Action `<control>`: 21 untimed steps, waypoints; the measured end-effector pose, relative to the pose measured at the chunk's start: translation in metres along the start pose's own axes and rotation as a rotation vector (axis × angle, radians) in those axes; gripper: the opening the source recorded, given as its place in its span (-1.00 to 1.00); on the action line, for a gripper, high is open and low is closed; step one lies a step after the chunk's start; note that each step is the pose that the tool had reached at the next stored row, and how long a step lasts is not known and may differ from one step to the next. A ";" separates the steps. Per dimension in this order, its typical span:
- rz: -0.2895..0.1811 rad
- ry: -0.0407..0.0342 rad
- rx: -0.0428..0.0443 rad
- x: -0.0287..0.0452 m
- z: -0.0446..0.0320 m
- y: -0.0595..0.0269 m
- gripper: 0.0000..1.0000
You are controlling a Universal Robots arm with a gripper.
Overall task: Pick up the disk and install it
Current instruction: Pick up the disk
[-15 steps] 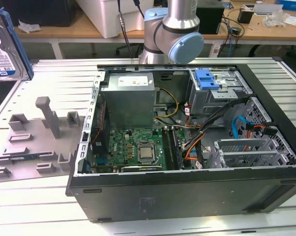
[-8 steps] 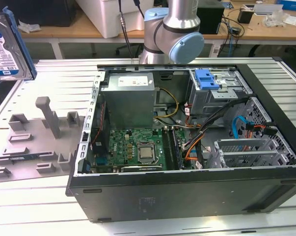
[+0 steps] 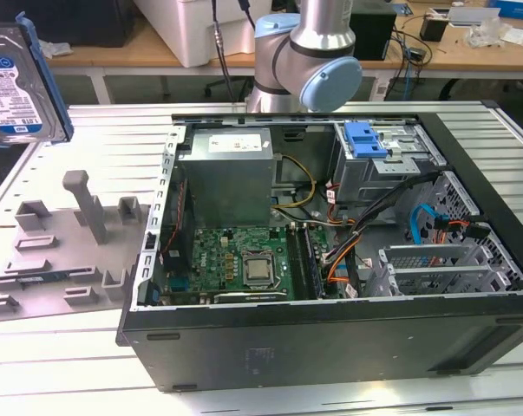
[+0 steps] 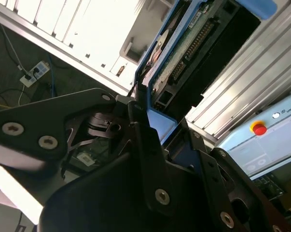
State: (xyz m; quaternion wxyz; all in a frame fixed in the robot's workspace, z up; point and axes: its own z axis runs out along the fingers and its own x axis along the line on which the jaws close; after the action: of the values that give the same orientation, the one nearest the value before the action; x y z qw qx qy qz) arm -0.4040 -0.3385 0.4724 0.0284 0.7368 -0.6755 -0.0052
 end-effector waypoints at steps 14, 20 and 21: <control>0.000 -0.0003 -0.0047 0.0129 -0.0035 -0.0328 -0.26; 0.000 -0.0006 -0.0069 0.0162 -0.0047 -0.0445 -0.26; 0.000 -0.0006 -0.0074 0.0171 -0.0050 -0.0477 -0.26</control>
State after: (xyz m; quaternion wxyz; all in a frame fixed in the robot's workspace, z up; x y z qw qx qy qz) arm -0.3549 -0.3513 0.4756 0.0309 0.7367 -0.6755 -0.0080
